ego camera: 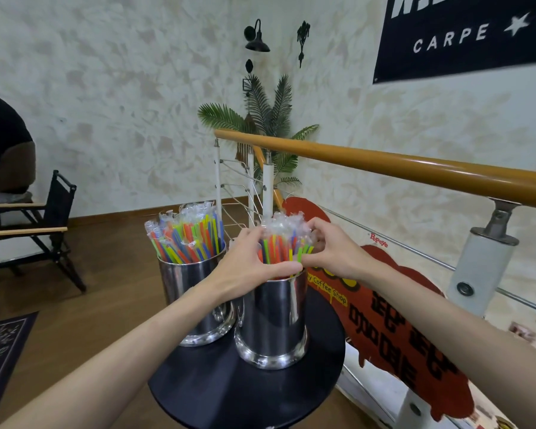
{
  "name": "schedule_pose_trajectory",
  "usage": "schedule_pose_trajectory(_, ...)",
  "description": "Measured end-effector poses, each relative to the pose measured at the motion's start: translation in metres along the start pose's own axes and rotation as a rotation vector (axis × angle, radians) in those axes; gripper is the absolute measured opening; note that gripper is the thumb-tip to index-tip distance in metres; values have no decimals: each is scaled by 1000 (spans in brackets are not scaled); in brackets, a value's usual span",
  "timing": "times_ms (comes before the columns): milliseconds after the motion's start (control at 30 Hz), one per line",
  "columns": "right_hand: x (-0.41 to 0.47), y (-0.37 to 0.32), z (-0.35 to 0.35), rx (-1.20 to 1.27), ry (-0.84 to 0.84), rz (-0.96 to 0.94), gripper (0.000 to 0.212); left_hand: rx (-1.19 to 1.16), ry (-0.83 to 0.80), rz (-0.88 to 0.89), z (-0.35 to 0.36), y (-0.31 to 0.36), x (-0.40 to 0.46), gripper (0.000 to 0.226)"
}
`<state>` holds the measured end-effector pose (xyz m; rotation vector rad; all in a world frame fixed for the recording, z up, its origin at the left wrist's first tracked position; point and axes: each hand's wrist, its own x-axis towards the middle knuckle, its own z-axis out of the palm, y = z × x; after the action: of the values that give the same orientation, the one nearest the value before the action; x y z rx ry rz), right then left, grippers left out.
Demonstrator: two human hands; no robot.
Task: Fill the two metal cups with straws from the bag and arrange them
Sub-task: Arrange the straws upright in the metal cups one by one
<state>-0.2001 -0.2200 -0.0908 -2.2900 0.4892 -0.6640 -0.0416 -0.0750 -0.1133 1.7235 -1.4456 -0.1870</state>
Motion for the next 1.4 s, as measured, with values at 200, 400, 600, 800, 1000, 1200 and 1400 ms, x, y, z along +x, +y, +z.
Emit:
schedule_pose_trajectory(200, -3, 2, -13, 91, -186, 36, 58, -36, 96, 50, -1, 4, 4, 43)
schedule_pose_trajectory(400, -2, 8, -15, 143, -115, 75, 53, -109, 45, 57, -5, 1, 7, 29)
schedule_pose_trajectory(600, 1, 7, -7, 29, 15, -37, 36, -165, -6, 4, -14, -7, 11, 23)
schedule_pose_trajectory(800, 1, 3, -7, 90, 22, -61, 15, -211, -51, -44, -17, -16, 14, 35)
schedule_pose_trajectory(1000, 0, 4, -7, 59, 27, -45, 23, -245, -90, -77, -19, -16, 13, 33)
schedule_pose_trajectory(1200, -1, 0, -6, 53, 37, -63, 10, -288, -112, -77, -22, -13, 10, 37)
schedule_pose_trajectory(1400, -1, 1, -3, 52, 63, -55, 7, -333, -110, -64, -20, -14, 10, 42)
